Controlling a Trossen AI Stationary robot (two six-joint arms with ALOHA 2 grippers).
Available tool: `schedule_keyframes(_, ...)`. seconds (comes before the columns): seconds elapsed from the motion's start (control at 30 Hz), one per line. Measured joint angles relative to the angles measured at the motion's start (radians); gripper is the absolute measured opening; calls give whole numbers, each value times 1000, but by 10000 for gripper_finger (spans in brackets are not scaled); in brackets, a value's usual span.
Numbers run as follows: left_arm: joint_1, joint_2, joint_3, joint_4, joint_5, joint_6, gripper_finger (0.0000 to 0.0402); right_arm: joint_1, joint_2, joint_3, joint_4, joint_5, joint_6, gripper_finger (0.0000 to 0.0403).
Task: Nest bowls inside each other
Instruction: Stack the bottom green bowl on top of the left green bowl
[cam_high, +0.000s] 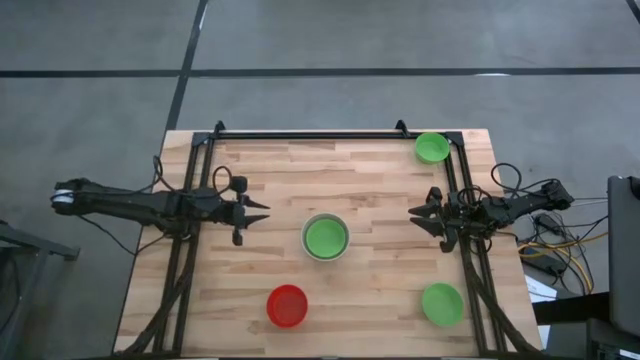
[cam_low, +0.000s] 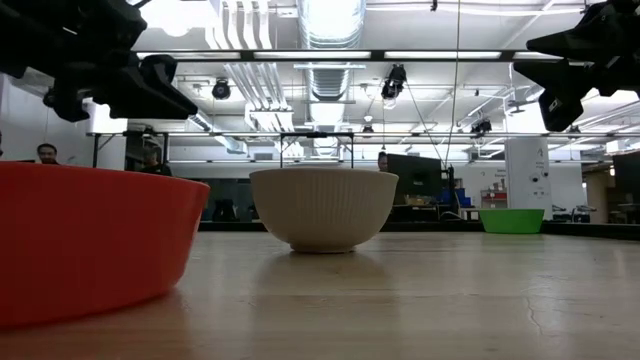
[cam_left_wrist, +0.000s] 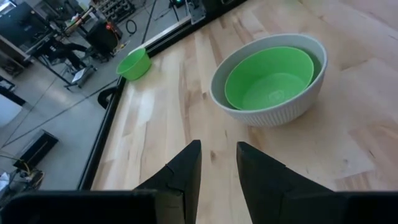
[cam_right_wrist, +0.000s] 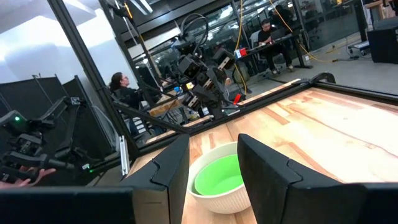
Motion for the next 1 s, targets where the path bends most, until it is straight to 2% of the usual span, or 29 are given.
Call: schedule_keyframes(1.0, 0, 0, -2, 0, -1, -13, 108, 0, 0, 0, 0, 0, 0, 132)
